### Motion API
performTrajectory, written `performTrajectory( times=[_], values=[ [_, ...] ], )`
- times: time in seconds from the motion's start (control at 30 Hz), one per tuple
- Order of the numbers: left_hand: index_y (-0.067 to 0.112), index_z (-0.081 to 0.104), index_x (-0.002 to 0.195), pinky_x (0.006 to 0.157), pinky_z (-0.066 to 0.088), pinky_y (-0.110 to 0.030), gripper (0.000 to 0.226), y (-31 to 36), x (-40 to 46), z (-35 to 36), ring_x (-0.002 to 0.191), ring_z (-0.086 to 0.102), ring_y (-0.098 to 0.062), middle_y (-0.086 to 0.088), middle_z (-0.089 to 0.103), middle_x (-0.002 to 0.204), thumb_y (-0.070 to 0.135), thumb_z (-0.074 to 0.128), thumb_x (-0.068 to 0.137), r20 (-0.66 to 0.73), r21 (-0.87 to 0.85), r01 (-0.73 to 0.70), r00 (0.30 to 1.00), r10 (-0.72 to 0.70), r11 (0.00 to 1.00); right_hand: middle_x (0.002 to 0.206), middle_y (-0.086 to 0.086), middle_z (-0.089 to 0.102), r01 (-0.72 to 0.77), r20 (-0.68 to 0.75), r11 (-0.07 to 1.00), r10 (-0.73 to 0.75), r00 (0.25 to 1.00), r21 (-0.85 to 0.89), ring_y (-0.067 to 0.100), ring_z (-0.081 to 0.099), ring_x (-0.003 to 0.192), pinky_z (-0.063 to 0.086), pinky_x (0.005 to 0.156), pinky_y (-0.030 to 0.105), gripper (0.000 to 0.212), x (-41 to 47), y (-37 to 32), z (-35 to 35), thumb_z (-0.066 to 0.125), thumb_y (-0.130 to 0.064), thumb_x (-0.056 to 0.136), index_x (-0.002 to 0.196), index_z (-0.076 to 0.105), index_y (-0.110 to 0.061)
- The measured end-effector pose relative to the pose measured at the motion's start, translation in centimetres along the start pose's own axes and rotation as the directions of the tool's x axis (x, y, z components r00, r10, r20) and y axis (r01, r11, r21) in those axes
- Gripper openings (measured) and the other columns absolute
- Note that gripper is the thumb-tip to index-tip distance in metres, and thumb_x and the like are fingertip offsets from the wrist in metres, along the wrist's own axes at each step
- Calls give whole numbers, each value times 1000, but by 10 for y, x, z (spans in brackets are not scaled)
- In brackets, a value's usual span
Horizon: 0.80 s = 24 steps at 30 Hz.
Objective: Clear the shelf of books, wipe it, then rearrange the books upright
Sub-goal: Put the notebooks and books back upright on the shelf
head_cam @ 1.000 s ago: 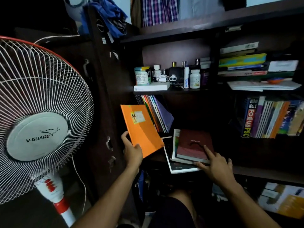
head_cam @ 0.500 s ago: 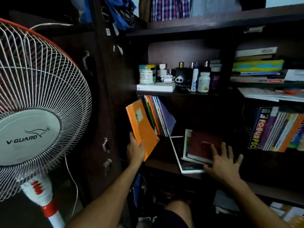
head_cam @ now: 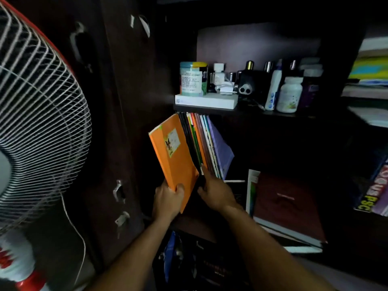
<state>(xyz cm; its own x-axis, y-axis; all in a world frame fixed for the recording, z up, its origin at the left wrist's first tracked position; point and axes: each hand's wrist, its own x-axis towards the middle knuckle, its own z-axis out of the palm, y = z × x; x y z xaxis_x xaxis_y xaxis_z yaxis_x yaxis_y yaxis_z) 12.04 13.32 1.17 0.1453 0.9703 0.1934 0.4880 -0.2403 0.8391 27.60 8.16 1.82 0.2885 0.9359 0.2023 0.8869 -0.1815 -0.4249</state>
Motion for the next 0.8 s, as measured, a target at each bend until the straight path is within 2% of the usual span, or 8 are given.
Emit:
performTrajectory(
  times=[0.07,0.17,0.3,0.4,0.5,0.63,0.73,0.8],
  values=[
    [9,62,104,75,49,-39,24,1,-1,-1,88,60,-36,-14,64,97,31,57,97,2,-32,-20,1000,20,999,112,11,67,-64,-107,998,62,992,-17,34,64,99,47,71,37,77,7,3,13,51,-35,98,162,8,-29],
    [6,60,92,69,46,-39,16,6,-4,-4,75,57,-31,-11,61,82,21,59,98,6,-62,-32,999,33,998,112,7,68,-77,-137,995,68,988,-61,32,65,99,46,73,37,77,14,6,20,49,-32,98,161,5,-34],
    [10,61,94,70,46,-35,12,8,-7,-5,77,59,-28,-8,64,87,21,59,98,30,-89,-61,998,64,994,113,4,67,-43,-163,991,21,986,-128,30,65,97,34,67,34,76,14,4,21,46,-32,98,161,4,-38],
    [8,62,91,72,49,-39,15,6,-6,-5,78,62,-30,-9,66,86,21,60,98,41,-96,-52,998,57,994,110,5,68,-56,-161,992,37,986,-114,30,65,96,35,68,34,77,14,3,20,46,-32,98,161,2,-35],
    [12,63,104,76,47,-34,13,6,-7,-5,89,63,-28,-6,66,97,24,60,99,61,-103,-61,996,67,993,111,6,68,-68,-162,995,55,985,-76,31,65,96,41,70,36,78,15,4,21,47,-32,97,161,2,-36],
    [9,62,124,81,43,-30,29,5,-6,-5,104,63,-32,-6,65,110,25,59,100,77,-102,-75,994,83,992,113,8,68,-89,-155,996,86,984,-15,31,65,100,46,77,39,78,15,4,20,46,-35,97,160,1,-37],
    [10,62,123,80,40,-27,27,4,-7,-4,102,63,-29,0,60,104,25,58,101,79,-98,-101,991,109,990,115,9,67,-101,-139,994,104,985,31,31,64,101,48,83,40,77,15,5,18,46,-36,97,160,0,-37],
    [13,61,123,80,39,-26,25,5,-8,-4,97,59,-21,3,59,105,24,58,101,83,-110,-107,990,117,988,115,9,67,-108,-134,993,115,984,56,31,64,102,48,85,41,76,14,4,17,45,-37,97,160,1,-38]
  ],
)
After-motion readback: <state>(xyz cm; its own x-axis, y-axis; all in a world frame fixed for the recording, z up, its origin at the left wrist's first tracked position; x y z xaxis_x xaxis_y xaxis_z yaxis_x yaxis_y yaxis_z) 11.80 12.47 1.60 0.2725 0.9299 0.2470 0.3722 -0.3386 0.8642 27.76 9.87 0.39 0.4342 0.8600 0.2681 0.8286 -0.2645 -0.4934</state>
